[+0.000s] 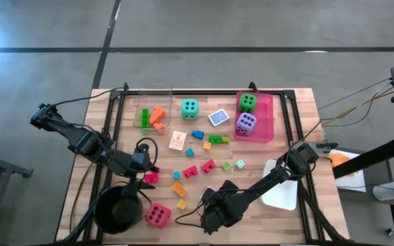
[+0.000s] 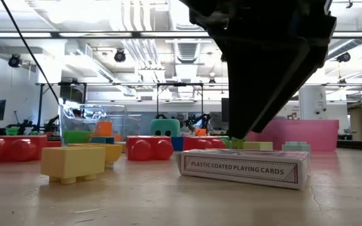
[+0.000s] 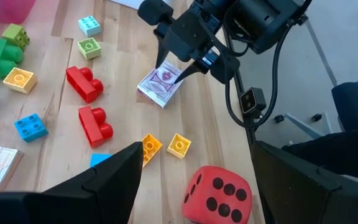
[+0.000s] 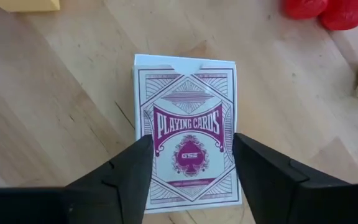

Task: Pick & Place Toys
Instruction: Put the purple deck of cards into the white bin

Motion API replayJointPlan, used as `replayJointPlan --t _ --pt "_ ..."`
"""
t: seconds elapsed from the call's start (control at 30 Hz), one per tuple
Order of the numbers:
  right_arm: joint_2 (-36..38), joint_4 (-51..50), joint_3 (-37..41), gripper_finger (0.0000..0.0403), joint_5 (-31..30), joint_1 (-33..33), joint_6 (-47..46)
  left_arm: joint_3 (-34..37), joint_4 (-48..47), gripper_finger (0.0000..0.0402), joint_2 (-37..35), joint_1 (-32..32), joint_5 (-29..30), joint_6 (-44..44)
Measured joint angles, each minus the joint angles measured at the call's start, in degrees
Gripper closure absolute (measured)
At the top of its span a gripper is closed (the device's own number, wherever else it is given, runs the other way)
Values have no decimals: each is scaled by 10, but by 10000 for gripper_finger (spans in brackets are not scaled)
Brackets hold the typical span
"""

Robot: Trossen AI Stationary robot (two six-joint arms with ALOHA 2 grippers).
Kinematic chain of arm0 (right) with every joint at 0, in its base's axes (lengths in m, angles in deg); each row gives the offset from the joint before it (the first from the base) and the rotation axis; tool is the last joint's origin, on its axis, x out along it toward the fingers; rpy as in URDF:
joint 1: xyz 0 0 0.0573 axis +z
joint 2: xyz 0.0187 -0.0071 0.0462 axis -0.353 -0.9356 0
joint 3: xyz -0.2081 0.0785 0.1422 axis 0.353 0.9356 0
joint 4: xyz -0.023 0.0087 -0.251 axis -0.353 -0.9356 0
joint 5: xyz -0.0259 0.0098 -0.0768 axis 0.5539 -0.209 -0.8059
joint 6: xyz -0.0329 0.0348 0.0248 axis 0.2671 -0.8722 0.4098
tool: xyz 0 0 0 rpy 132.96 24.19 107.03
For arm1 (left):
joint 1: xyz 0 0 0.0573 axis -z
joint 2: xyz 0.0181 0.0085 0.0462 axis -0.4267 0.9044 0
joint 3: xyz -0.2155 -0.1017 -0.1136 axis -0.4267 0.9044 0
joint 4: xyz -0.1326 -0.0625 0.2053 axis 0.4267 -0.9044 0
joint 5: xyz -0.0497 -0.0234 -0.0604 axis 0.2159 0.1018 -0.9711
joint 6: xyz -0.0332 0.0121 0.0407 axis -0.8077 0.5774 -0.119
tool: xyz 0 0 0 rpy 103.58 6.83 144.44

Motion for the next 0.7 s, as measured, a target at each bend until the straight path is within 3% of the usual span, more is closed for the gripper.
replayJointPlan --t 0.27,0.6,0.7 --pt "1 8 -1 191 29 -3 -28 0 0 98 0 0 0 0" --pt "1 6 5 46 60 -18 -11 0 0 98 0 0 0 -2" --pt "1 12 9 21 64 -20 23 0 0 98 0 0 0 -6"
